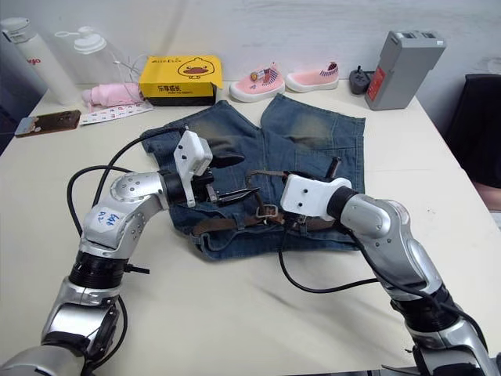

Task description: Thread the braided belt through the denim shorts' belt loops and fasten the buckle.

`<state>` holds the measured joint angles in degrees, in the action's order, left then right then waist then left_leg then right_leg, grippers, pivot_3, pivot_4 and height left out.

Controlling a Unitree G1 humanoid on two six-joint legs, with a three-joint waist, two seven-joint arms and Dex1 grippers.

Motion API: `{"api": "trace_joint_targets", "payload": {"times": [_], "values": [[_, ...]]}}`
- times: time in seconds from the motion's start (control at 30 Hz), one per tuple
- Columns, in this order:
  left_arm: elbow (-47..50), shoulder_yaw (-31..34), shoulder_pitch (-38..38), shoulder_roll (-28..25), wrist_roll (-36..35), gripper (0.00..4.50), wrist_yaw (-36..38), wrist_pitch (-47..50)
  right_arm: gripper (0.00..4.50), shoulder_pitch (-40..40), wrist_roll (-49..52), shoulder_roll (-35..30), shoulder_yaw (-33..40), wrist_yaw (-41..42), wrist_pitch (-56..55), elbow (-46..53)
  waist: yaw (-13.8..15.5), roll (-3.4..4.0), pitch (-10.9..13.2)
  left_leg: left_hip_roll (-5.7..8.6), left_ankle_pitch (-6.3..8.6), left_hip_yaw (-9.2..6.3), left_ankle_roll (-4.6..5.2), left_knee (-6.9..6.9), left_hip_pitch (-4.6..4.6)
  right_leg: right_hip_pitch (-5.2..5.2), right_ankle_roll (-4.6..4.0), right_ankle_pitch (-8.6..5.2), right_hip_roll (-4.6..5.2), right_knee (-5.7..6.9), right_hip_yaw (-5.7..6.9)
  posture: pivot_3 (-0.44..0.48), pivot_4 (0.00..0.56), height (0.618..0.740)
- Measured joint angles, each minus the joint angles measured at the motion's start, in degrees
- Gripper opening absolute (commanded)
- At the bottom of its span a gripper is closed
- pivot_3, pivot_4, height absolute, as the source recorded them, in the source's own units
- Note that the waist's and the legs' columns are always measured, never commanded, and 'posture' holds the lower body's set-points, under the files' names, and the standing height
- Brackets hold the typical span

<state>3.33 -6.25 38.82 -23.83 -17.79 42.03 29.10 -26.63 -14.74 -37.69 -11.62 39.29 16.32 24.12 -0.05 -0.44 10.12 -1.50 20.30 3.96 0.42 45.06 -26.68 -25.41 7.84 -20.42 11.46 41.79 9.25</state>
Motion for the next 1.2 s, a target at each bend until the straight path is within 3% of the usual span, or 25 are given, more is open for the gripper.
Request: {"api": "trace_joint_targets", "payload": {"times": [0.1,0.33,0.37,0.57,0.6,0.63,0.8,1.03,1.13,1.2], "values": [[-1.04,-0.51,0.38,0.49,0.69,3.48,-0.38,-0.60,0.00,0.00,0.00,0.24,0.00,0.03,0.00,0.14,-0.01,0.00,0.00,0.01,0.00,0.00,0.00,0.00,0.00,0.00,0.00,0.00,0.00,0.00,0.00,0.000,0.150,0.658],[-2.22,-1.70,0.35,2.35,2.46,0.23,-0.75,-1.63,0.00,0.00,-0.17,0.26,0.00,0.22,0.23,0.30,-0.03,0.00,0.00,0.00,0.00,0.00,0.00,0.00,0.00,0.00,0.00,0.00,0.00,0.01,0.00,0.000,0.150,0.658],[-2.22,-1.78,0.27,2.42,2.52,0.03,-0.74,-1.62,0.00,0.00,-0.20,0.26,0.00,0.21,0.24,0.30,-0.03,0.00,0.00,0.00,0.00,0.00,0.00,0.00,0.00,0.00,0.00,0.00,0.00,0.00,0.00,0.000,0.150,0.658],[-1.85,-2.01,-0.38,3.67,3.49,0.03,-2.51,-1.06,0.00,0.00,-0.93,0.33,0.02,0.42,0.77,0.30,0.00,0.00,0.00,0.00,0.00,0.00,0.00,0.00,0.00,0.00,0.00,0.00,0.00,0.00,0.00,0.000,0.150,0.658],[-1.84,-1.95,-0.48,3.93,3.48,0.00,-2.86,-0.99,0.89,0.00,-0.91,0.45,0.06,0.41,1.06,0.30,0.00,0.00,0.00,0.00,0.00,0.00,0.00,0.00,0.00,0.00,0.00,0.00,0.01,0.00,0.00,0.000,0.150,0.658],[-1.81,-1.39,-0.92,4.92,3.46,0.00,-4.04,-0.88,1.13,0.00,-0.38,1.54,0.38,0.37,1.69,0.52,0.00,0.00,0.00,0.00,0.00,-0.01,0.00,0.00,0.00,0.00,0.00,0.00,0.01,0.00,0.00,0.000,0.150,0.658],[-0.60,-0.17,-3.02,7.50,3.08,0.00,-7.48,-0.78,3.54,0.01,3.04,5.35,1.83,-0.05,8.48,2.77,0.00,0.00,0.00,-0.01,0.00,-0.03,0.00,0.02,0.00,0.00,0.00,0.00,0.01,0.01,-0.01,0.000,0.150,0.658],[3.45,2.68,-6.14,10.78,0.73,0.00,-10.49,-0.08,3.54,0.13,7.80,6.74,8.49,-0.46,22.01,2.84,0.07,0.00,0.00,0.00,0.00,-0.04,0.01,0.01,-0.01,0.00,0.00,0.00,0.01,-0.01,0.00,0.000,0.150,0.658],[5.71,3.11,-7.20,12.62,-0.60,0.00,-11.44,-0.05,2.95,0.08,11.61,9.30,9.86,-0.55,26.55,3.21,-0.03,0.00,0.00,-0.01,0.00,-0.05,0.01,-0.01,0.01,0.00,-0.01,0.00,0.01,0.01,-0.02,0.000,0.150,0.658],[6.71,3.01,-7.85,13.25,-1.12,0.00,-11.68,-0.02,2.16,-0.01,13.49,10.09,9.86,-0.42,28.42,4.15,-0.10,0.00,0.00,-0.02,0.00,-0.05,0.01,-0.02,0.02,0.00,-0.01,0.00,0.00,0.01,-0.02,0.000,0.150,0.658]]}}
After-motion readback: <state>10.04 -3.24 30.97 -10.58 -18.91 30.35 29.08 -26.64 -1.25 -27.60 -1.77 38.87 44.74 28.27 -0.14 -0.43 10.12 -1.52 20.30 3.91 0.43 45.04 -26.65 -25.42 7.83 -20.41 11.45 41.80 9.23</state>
